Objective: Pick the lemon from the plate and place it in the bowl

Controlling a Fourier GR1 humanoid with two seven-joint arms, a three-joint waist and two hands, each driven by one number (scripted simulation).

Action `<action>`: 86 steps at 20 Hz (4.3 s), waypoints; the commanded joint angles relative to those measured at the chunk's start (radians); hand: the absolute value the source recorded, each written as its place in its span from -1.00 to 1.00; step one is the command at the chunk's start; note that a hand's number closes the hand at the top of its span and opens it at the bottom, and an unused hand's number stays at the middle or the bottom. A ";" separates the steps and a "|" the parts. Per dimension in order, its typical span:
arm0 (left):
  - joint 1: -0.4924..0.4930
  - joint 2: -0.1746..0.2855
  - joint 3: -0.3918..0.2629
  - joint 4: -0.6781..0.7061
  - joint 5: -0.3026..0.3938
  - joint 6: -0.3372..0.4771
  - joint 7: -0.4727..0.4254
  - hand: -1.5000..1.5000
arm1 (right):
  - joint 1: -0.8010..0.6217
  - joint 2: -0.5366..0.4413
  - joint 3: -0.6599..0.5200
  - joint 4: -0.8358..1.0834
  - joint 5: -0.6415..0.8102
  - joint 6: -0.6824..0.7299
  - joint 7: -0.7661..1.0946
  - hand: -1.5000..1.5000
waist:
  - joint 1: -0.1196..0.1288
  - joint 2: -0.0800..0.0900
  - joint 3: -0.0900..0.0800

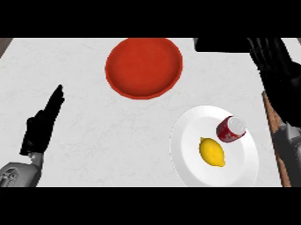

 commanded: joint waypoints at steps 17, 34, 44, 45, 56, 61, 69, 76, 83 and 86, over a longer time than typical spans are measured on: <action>-0.049 -0.123 -0.125 -0.158 0.101 -0.219 0.023 0.00 | 0.271 -0.088 0.248 0.006 0.503 -0.092 0.191 -1.00 | -0.016 -0.023 0.016; -0.063 -0.130 -0.119 -0.202 0.073 -0.207 0.056 0.00 | -0.088 -0.159 0.365 -0.019 0.318 0.762 1.047 -1.00 | -0.009 -0.024 0.014; -0.022 -0.132 -0.100 -0.236 0.070 -0.229 0.076 0.00 | -0.065 -0.015 0.477 -0.025 0.283 0.720 1.300 -1.00 | -0.010 -0.024 0.017; -0.029 -0.146 -0.117 -0.256 0.064 -0.223 0.106 0.00 | -0.044 -0.041 0.455 -0.096 0.246 0.745 1.333 -1.00 | -0.017 -0.026 0.017; -0.026 -0.177 -0.076 -0.141 0.035 -0.288 0.004 0.00 | 0.068 -0.042 0.525 -0.176 0.521 0.675 1.155 -1.00 | -0.015 -0.022 0.018; -0.022 -0.171 -0.044 -0.209 0.047 -0.290 0.059 0.00 | 0.093 -0.076 0.520 -0.160 0.664 0.620 1.049 -1.00 | -0.012 -0.021 0.018; 0.019 -0.218 -0.074 -0.224 -0.018 -0.291 0.049 0.00 | 0.152 -0.086 0.492 -0.048 0.834 0.550 0.892 -1.00 | -0.012 -0.021 0.018; -0.034 -0.237 -0.019 -0.173 -0.034 -0.318 0.040 0.00 | 0.132 -0.005 0.462 0.095 0.903 0.568 0.827 -1.00 | -0.012 -0.020 0.018; 0.046 -0.225 -0.014 -0.322 -0.027 -0.349 0.121 0.00 | 0.221 -0.024 0.456 0.137 1.001 0.444 0.679 -1.00 | -0.009 -0.022 0.018; 0.000 -0.245 0.001 -0.266 -0.026 -0.351 0.108 0.00 | 0.200 0.026 0.479 0.144 1.007 0.427 0.629 1.00 | -0.010 -0.021 0.018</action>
